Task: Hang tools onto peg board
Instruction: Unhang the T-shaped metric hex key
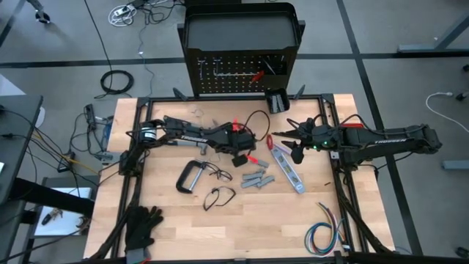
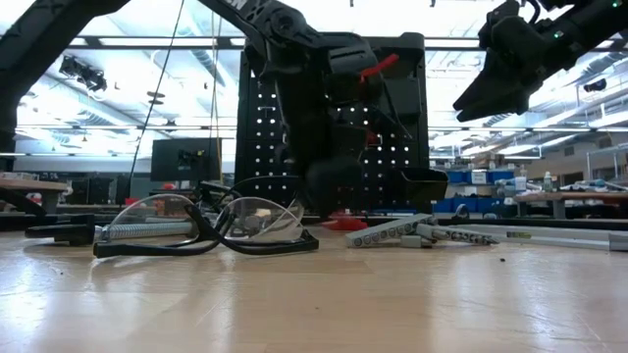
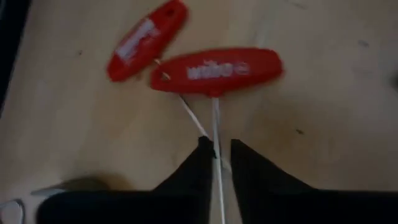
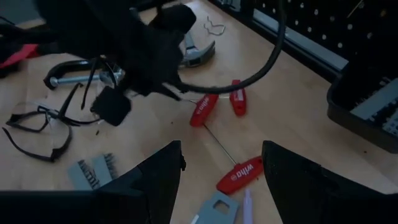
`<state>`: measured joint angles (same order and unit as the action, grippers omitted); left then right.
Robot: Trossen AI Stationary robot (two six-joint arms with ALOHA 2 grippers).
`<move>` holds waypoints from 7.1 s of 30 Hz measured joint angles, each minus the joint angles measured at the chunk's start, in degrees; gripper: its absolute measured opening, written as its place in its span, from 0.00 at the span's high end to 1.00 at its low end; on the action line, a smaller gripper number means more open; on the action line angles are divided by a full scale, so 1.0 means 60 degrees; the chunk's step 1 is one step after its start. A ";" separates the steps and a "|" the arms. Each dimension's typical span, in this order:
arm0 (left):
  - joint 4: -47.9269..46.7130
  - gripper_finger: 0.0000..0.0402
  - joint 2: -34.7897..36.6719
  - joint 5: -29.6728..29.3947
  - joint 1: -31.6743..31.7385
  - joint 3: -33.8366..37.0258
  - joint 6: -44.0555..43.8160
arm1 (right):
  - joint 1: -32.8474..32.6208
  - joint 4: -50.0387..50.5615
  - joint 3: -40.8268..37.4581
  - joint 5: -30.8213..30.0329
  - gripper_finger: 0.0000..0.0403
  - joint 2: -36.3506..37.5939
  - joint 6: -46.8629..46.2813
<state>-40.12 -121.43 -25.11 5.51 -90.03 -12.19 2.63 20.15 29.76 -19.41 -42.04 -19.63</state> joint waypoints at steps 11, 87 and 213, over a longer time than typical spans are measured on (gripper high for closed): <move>0.0928 0.47 0.0089 -0.2044 -0.0126 -0.0492 0.1613 | -0.0003 0.0072 0.0000 0.0001 0.43 -0.0004 0.0005; 0.9829 0.43 0.0776 -0.0025 0.2885 0.0282 0.6020 | -0.0530 -0.0666 0.0000 -0.1110 0.43 0.0007 0.0719; 0.2830 0.96 0.0814 -0.2778 0.1922 -0.2494 0.4303 | -0.0523 -0.0740 0.0000 -0.1080 0.43 0.0007 0.0726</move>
<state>-23.15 -116.54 -41.78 17.04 -104.99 13.62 -0.51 15.71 29.76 -25.89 -42.00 -15.27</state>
